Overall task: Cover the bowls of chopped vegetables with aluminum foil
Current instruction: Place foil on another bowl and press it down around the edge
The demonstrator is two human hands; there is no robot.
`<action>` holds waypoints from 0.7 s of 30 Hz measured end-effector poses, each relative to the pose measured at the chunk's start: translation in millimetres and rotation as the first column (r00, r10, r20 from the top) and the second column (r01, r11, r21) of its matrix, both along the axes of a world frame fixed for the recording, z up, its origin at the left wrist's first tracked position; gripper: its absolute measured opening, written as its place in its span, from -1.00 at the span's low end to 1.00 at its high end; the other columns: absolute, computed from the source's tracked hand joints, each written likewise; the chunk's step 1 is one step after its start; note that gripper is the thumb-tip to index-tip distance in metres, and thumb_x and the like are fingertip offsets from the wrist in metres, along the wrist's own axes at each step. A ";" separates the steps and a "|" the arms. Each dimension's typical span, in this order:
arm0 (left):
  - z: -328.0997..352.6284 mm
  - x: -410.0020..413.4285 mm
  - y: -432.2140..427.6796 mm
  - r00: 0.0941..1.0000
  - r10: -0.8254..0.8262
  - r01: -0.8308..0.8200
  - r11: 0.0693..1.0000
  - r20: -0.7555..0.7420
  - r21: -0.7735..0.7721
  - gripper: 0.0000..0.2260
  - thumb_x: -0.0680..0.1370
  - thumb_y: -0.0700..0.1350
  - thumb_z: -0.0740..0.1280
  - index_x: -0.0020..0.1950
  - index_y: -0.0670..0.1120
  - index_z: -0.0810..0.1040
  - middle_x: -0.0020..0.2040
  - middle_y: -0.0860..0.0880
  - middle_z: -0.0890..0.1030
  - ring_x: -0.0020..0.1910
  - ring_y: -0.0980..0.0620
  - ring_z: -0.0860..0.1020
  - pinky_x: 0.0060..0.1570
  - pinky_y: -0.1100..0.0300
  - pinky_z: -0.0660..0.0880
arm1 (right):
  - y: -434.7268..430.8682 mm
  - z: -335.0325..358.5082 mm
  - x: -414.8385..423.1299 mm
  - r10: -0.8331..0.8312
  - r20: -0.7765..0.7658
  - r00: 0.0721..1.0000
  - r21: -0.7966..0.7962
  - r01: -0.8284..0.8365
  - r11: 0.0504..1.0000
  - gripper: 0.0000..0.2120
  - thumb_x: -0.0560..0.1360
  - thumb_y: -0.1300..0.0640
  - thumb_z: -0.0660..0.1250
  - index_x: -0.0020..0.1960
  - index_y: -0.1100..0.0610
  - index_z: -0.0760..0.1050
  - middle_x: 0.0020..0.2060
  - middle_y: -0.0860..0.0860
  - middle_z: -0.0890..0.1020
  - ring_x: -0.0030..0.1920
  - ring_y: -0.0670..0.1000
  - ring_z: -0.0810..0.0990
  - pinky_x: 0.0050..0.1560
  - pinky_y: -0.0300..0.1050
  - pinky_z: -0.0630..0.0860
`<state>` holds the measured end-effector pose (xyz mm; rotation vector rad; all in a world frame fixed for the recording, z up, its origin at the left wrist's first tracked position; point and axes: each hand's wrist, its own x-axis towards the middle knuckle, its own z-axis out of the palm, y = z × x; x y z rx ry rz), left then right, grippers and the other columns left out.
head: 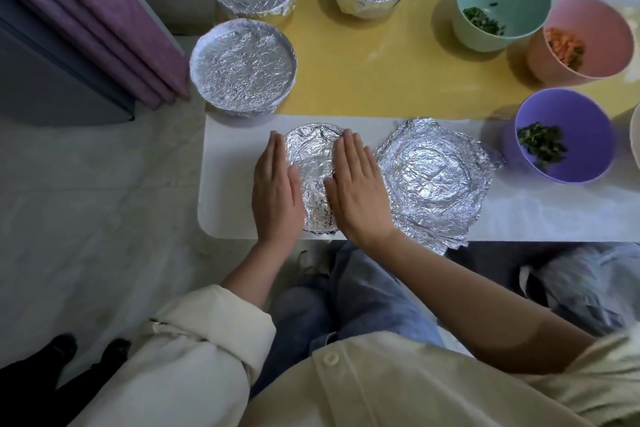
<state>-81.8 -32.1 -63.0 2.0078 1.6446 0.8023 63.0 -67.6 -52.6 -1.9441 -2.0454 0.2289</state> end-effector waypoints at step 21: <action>11.5 -13.3 17.3 0.944 0.235 -0.147 0.927 0.231 -0.344 -0.79 0.68 -0.12 0.13 0.14 -0.14 0.53 -0.07 -0.06 0.62 -0.15 0.06 0.55 -0.14 0.15 0.36 | 32.2 6.0 45.5 -0.359 -0.656 0.664 -0.346 0.158 0.925 -0.79 0.64 -0.04 0.16 0.18 -0.05 0.52 -0.06 0.05 0.66 -0.03 0.01 0.61 -0.03 -0.05 0.50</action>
